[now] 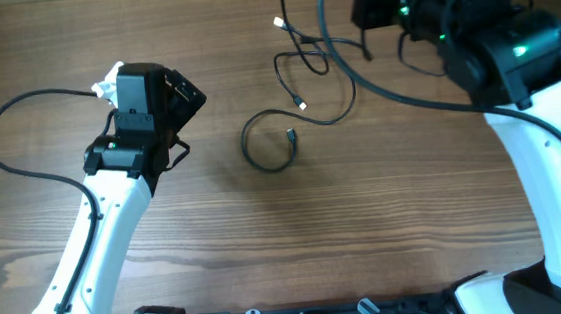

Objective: Untangle cables
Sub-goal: 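Lift and carry the cable to the upper right pile with the right gripper, then move the right gripper back and grasp the last cable at center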

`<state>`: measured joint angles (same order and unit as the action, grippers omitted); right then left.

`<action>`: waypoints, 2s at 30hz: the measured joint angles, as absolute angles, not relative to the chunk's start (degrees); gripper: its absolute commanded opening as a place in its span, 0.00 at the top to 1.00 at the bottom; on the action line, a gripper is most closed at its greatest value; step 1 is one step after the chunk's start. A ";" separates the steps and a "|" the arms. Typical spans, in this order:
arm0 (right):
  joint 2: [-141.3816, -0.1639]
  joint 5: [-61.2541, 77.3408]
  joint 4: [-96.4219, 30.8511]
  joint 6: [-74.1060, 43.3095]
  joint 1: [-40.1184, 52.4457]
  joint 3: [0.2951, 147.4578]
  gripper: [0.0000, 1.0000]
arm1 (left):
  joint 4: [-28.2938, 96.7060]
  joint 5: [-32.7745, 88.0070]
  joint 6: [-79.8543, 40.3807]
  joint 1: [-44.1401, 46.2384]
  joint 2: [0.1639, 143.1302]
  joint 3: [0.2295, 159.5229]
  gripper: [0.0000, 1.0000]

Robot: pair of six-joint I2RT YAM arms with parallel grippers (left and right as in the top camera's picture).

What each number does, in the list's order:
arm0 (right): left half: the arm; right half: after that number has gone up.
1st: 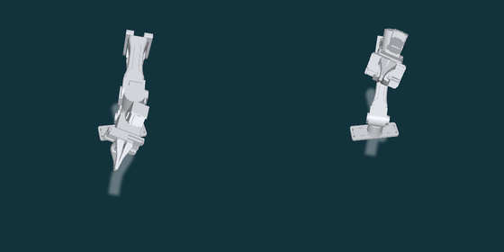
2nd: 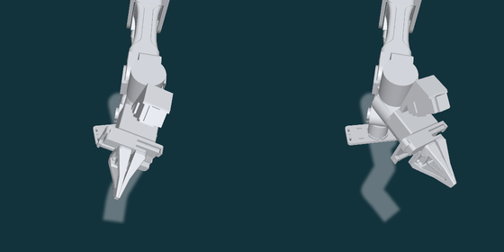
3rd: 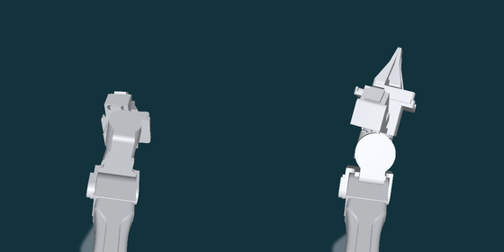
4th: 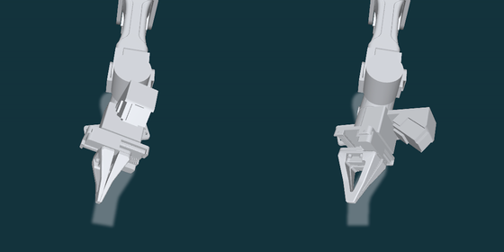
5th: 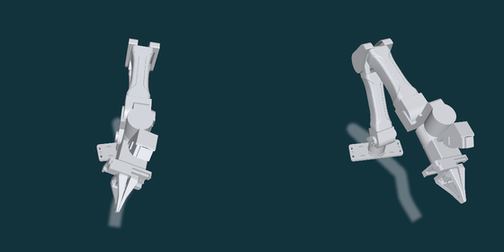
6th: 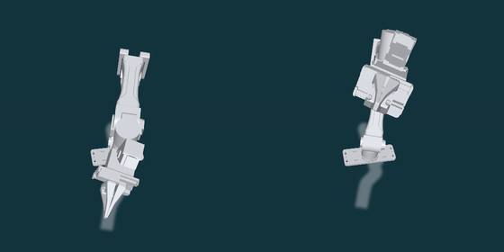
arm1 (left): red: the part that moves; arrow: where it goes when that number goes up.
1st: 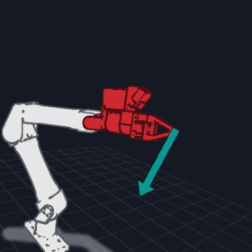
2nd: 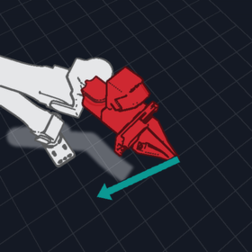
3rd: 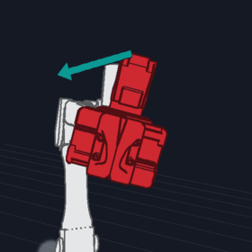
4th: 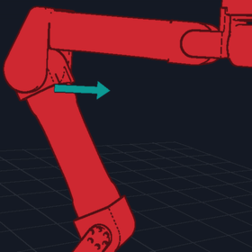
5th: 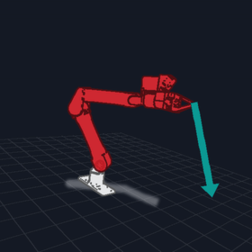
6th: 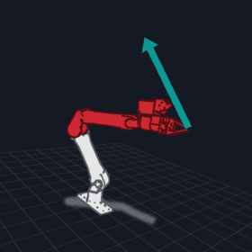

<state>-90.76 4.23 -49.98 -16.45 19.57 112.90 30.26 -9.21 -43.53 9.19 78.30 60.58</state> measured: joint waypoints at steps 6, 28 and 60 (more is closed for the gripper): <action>-88.23 2.44 -53.21 -18.31 7.25 112.92 0.96 | 30.26 -9.21 -43.51 9.19 78.30 60.58 0.00; -91.35 -24.47 -64.71 -39.48 -30.48 113.25 0.95 | 30.26 -9.21 -43.53 9.19 78.30 60.58 0.00; -116.73 21.98 -63.61 -11.07 -36.05 104.05 0.53 | 30.26 -9.21 -43.53 9.19 78.30 60.58 0.00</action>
